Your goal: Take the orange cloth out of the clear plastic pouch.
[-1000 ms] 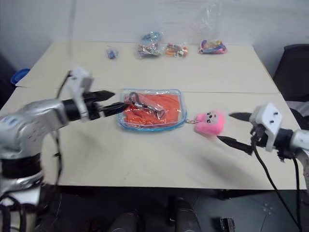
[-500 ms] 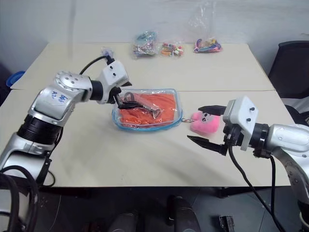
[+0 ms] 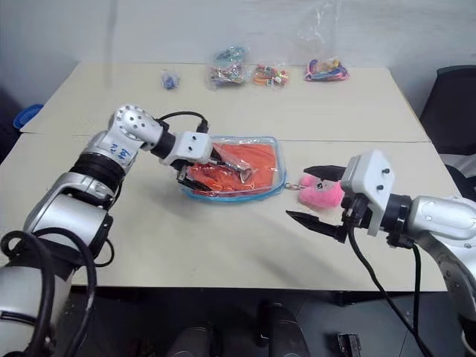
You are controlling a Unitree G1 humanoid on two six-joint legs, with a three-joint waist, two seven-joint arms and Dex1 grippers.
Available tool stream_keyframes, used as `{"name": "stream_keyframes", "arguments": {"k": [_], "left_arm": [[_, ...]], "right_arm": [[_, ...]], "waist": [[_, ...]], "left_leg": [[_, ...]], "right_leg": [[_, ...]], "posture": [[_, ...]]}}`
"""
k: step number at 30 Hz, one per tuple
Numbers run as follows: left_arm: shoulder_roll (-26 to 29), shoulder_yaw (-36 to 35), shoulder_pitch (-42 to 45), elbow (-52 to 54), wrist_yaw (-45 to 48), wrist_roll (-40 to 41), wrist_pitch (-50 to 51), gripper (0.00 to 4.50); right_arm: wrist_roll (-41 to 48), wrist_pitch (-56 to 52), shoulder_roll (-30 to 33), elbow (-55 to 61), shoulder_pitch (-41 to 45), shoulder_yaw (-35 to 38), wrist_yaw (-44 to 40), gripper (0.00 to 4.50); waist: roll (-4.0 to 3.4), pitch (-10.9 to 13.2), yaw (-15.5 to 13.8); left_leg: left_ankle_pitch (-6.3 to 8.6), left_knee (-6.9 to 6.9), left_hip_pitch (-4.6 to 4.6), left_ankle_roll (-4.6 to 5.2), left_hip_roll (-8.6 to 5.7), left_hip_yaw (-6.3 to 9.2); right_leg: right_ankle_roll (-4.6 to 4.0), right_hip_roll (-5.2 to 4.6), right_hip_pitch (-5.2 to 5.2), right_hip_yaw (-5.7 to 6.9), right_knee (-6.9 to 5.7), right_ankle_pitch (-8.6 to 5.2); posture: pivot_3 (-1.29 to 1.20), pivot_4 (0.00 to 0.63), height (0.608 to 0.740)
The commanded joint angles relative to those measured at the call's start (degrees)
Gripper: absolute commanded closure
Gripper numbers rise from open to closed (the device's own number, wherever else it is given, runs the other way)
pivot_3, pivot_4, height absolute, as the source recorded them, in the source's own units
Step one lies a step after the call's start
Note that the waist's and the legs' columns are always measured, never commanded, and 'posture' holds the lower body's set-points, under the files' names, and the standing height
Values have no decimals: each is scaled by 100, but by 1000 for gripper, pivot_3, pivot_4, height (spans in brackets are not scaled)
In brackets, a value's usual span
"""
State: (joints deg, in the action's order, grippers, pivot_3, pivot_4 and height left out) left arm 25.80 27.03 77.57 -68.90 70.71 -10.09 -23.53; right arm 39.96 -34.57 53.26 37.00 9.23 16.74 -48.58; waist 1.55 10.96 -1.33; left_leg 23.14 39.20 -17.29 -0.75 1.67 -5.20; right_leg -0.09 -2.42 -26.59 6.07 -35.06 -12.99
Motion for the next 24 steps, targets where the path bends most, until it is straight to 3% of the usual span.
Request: {"name": "stream_keyframes", "arguments": {"k": [1,11,14,24], "left_arm": [[-188,-101,247,-345,-436,-335,-125,5],[-676,-338,400,-758,-1470,-825,486,5],[-683,-360,363,-763,-1420,-937,445,629],[-623,-579,276,-698,-1056,-940,369,3714]], "right_arm": [[161,-55,-20,318,-140,348,171,0],[238,-124,-14,547,-394,478,464,0],[250,-141,-3,585,-407,477,529,0],[250,-96,45,507,-357,428,526,0]], "waist": [[1,0,9],[2,1,-5],[2,1,0],[2,1,-2]], "left_leg": [[4,0,0,7,0,1],[18,4,0,41,-6,0],[18,4,-1,41,-6,-2],[17,4,3,39,-7,-7]], "right_leg": [[6,-2,0,-3,0,4],[31,-4,1,-12,14,18],[31,-2,1,-15,11,18],[30,-2,1,-21,5,18]], "posture": [[0,150,740],[0,150,740],[0,150,740],[0,150,740]]}}
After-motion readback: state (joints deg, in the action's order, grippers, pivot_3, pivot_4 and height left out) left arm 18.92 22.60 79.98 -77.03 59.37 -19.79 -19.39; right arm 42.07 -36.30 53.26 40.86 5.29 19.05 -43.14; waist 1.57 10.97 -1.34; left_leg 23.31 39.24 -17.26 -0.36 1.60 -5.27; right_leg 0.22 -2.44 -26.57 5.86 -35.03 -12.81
